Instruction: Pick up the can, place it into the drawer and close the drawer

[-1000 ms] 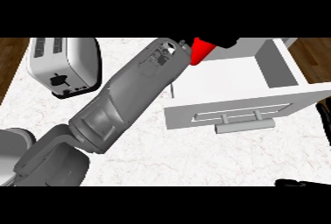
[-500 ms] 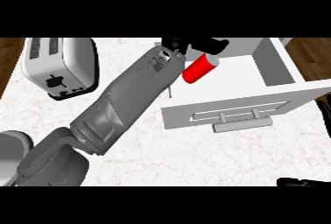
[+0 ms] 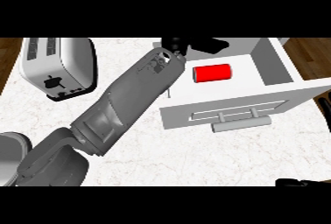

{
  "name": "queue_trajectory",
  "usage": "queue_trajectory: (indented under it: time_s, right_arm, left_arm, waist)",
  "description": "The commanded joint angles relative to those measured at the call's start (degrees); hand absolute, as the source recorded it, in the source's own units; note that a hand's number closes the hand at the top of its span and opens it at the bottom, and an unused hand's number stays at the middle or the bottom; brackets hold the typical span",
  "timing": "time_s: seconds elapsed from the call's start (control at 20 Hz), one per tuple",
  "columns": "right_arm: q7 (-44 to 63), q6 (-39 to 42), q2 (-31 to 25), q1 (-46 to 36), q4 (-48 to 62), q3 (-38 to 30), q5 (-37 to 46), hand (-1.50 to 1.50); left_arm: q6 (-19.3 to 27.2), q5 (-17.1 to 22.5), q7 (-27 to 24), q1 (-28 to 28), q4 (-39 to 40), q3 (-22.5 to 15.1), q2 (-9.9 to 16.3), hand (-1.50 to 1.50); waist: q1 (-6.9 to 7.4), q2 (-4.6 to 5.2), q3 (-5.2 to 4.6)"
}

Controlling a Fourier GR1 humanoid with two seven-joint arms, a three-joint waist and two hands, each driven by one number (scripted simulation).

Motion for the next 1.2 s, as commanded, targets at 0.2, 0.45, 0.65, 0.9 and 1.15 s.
queue_trajectory:
  time_s: [0.2, 0.45, 0.65, 0.9, 1.15]
  right_arm:
    - [-4.5, 1.1, -4.6, 0.7, -4.2, 0.1, 9.1, -1.50]
    - [-7.4, 1.2, -6.3, -0.3, -3.5, 2.5, 15.7, -1.50]
    - [-9.3, 1.2, -7.0, 0.8, -5.6, 6.0, 21.7, -1.50]
    - [-8.6, -2.0, -9.5, -4.0, -0.7, 9.7, 35.2, -1.50]
    - [-9.8, -2.4, -13.6, -6.8, 5.0, 11.2, 43.8, -1.50]
  left_arm:
    - [1.4, 4.1, -0.9, 0.2, -0.3, 1.3, 0.0, -1.50]
    - [3.5, 7.0, -1.4, 1.2, -5.2, -0.2, 0.0, -1.50]
    - [2.2, 8.3, -3.4, -0.3, -3.1, 1.8, 0.0, -1.50]
    - [3.3, 8.6, -3.4, -3.4, -2.8, 1.8, 0.0, -1.50]
    - [4.4, 8.5, -3.3, -2.4, -3.2, 1.1, 0.0, -1.50]
  waist:
    - [0.26, -0.01, -0.03]
    - [1.36, -0.45, -0.02]
    - [2.52, -0.63, -0.06]
    - [4.38, -0.74, -0.09]
    - [5.78, -1.12, -0.09]
